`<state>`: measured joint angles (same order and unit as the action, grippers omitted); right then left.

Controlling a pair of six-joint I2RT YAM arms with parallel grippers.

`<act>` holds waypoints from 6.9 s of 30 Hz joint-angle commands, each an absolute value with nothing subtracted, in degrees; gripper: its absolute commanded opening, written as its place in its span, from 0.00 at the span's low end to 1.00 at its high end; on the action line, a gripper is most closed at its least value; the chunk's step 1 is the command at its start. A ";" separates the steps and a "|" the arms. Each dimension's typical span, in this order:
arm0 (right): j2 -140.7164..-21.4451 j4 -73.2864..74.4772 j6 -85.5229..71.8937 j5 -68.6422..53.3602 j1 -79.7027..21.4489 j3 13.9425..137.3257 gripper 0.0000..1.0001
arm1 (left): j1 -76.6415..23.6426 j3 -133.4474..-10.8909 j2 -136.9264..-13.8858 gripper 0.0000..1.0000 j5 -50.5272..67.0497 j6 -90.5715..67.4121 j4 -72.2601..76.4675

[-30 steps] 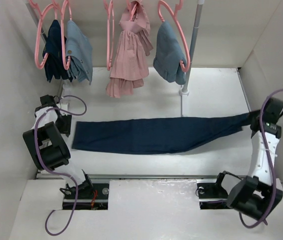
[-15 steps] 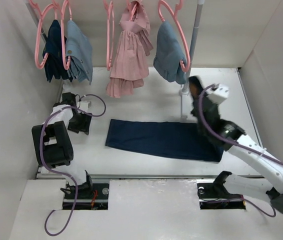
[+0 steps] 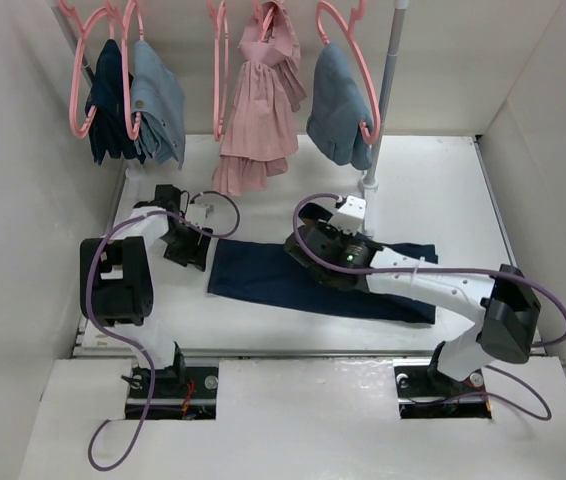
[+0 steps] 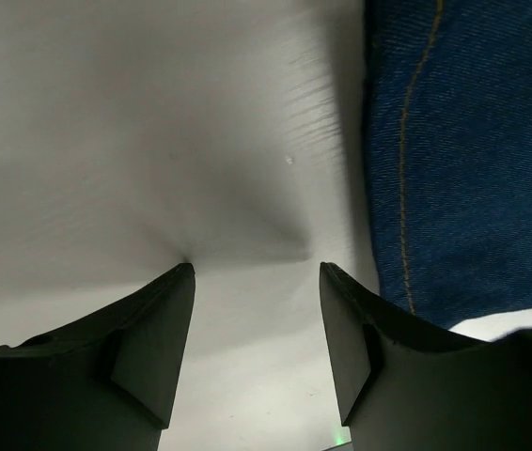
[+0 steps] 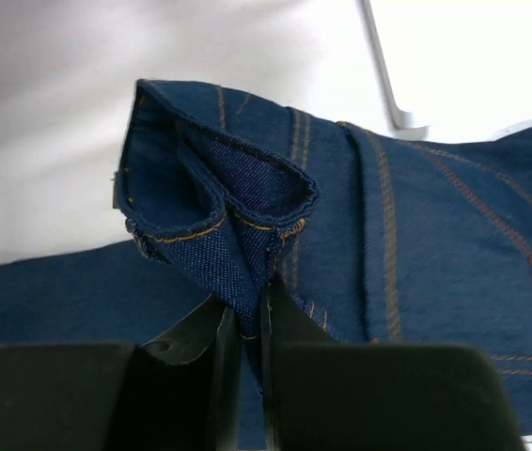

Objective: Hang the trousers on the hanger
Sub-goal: Fold the trousers at the center of the board, then pick up the hanger from the clothesline.

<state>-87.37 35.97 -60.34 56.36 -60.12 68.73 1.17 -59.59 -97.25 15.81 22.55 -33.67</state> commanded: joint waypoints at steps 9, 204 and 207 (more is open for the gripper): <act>-96.74 41.65 -65.92 66.97 -69.95 86.81 0.00 | -1.31 -60.47 -100.80 0.43 24.26 24.52 -35.07; -68.03 28.74 -23.46 -9.67 -11.87 49.92 0.98 | 7.12 -104.29 -82.33 0.71 51.33 -20.65 5.73; -68.03 28.13 -24.08 -9.67 -12.39 49.22 0.98 | 5.73 -116.61 -90.51 0.75 50.80 -19.70 -0.43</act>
<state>-68.38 31.55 -22.94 -9.87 -11.62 49.71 7.27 -108.73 -86.50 49.30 -15.73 -0.95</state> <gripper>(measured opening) 0.982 0.746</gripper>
